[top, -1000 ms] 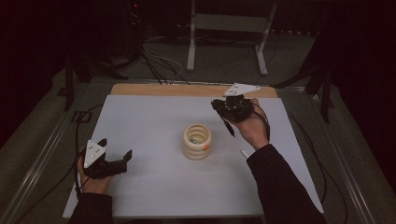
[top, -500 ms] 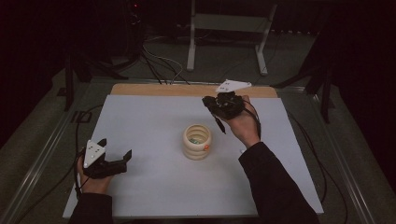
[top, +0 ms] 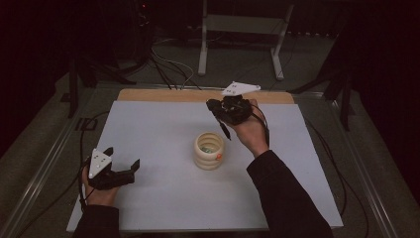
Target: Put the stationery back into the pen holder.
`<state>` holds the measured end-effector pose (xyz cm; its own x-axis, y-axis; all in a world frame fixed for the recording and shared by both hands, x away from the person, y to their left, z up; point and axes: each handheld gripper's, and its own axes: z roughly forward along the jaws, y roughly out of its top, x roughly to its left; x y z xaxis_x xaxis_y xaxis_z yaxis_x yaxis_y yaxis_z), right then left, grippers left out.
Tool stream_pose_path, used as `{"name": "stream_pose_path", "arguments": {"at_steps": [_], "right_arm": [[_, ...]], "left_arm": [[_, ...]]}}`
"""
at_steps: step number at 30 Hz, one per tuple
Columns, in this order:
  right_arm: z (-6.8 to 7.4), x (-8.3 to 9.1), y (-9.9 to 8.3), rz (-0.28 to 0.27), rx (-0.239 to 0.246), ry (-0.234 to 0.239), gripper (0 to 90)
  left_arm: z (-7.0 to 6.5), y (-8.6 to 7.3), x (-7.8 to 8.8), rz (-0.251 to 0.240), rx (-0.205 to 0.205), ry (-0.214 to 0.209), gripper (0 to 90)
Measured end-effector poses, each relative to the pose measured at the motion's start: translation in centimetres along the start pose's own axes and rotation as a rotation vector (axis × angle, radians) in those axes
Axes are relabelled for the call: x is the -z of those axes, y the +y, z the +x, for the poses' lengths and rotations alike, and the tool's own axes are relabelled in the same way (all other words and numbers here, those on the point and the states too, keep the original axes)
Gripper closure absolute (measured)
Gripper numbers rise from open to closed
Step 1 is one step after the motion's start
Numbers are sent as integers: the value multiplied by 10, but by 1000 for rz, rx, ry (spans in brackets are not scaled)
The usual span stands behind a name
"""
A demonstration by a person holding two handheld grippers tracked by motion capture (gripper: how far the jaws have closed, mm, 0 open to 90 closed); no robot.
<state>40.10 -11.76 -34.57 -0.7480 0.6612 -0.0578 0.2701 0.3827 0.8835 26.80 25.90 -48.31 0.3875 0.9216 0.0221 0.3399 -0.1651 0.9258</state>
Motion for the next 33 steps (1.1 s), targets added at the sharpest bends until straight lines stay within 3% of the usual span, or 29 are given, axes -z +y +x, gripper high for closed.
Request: {"name": "stream_pose_path", "arguments": {"at_steps": [19,33], "right_arm": [[13,-13,5,-34,-20,29,813],[17,-25,-6,-21,-40,55,808]], "left_arm": [[0,0,0,0,0,-2,1],[0,0,0,0,0,-2,1]]}}
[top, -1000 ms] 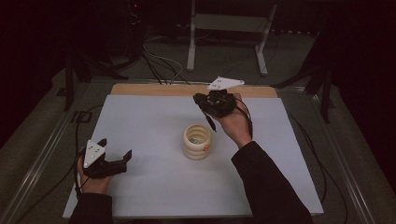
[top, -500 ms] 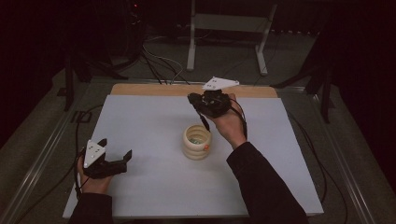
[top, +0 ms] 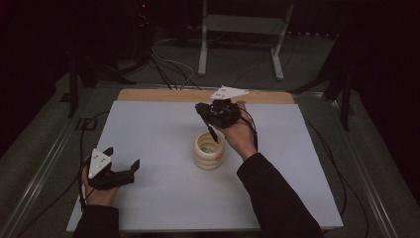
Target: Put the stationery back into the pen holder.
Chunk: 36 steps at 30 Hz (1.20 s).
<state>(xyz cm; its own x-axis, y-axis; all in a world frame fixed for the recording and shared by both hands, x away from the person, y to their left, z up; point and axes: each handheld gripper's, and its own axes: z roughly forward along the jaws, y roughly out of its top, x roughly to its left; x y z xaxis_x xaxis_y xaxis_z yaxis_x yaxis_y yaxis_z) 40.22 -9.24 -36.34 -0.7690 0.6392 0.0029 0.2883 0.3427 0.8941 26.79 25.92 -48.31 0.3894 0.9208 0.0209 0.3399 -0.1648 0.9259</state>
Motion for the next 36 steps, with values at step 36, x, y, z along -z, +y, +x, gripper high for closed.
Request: {"name": "stream_pose_path", "arguments": {"at_steps": [36], "right_arm": [[-12,-2,-33,66,-30,-5,804]], "left_arm": [[0,0,0,2,0,1,1]]}}
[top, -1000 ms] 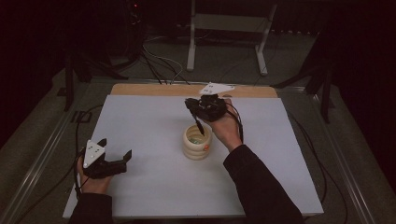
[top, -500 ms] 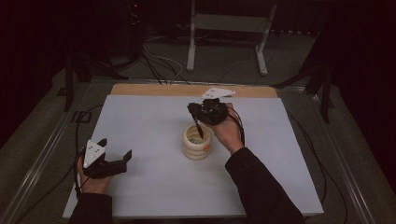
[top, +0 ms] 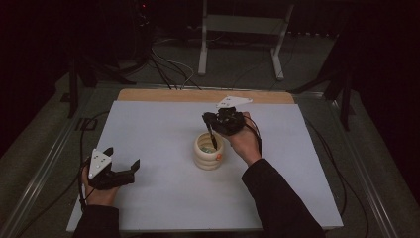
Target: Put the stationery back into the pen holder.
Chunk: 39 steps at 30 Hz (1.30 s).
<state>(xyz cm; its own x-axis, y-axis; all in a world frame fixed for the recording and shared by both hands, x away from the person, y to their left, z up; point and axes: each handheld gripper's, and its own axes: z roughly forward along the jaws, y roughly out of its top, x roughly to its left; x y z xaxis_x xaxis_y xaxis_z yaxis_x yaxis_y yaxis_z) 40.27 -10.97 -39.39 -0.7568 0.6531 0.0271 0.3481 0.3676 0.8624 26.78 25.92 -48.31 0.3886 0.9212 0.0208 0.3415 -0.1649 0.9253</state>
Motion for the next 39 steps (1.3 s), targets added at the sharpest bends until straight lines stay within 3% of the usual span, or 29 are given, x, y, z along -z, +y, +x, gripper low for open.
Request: {"name": "stream_pose_path", "arguments": {"at_steps": [17,18,20,24,32,39], "right_arm": [[-2,-6,-12,65,-3,28,778],[-3,-7,-12,69,-5,38,699],[-3,-7,-13,61,-25,63,434],[-2,-8,-11,72,-57,47,166],[-3,-9,-12,85,-74,13,9],[-6,-5,-11,88,-75,17,0]], "left_arm": [[0,0,0,0,-1,0,1],[0,0,0,0,-1,0,1],[0,0,0,0,0,0,1],[0,0,0,0,-2,0,1],[0,0,0,0,0,0,1],[0,0,0,-1,0,0,1]]}}
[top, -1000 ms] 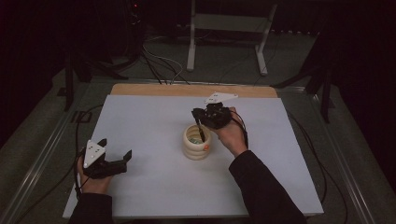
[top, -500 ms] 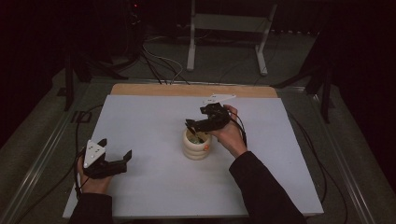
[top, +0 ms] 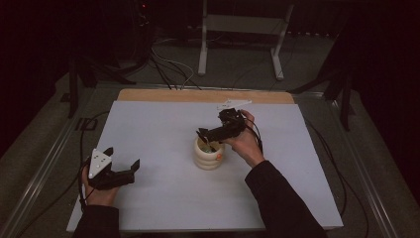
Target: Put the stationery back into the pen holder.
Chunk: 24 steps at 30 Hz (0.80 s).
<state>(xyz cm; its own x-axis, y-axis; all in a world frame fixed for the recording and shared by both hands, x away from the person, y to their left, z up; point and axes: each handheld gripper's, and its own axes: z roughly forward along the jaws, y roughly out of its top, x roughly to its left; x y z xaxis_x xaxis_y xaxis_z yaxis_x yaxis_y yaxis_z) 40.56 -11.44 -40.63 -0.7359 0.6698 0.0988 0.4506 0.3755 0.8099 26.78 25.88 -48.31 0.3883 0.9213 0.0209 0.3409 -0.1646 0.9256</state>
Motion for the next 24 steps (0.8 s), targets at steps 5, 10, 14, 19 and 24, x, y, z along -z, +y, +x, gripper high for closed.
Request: {"name": "stream_pose_path", "arguments": {"at_steps": [5,10,14,19,24], "right_arm": [[-2,4,0,0,4,-11,0],[-5,8,-1,4,5,-16,0],[-7,10,-2,9,9,-26,0],[-10,13,-3,12,8,-31,0],[-12,16,-6,22,13,-36,0]], "left_arm": [[0,0,0,1,1,0,1],[0,0,0,2,0,0,1],[0,0,0,2,0,-1,1],[0,0,0,2,2,-1,1],[0,0,0,3,0,-1,1]]}}
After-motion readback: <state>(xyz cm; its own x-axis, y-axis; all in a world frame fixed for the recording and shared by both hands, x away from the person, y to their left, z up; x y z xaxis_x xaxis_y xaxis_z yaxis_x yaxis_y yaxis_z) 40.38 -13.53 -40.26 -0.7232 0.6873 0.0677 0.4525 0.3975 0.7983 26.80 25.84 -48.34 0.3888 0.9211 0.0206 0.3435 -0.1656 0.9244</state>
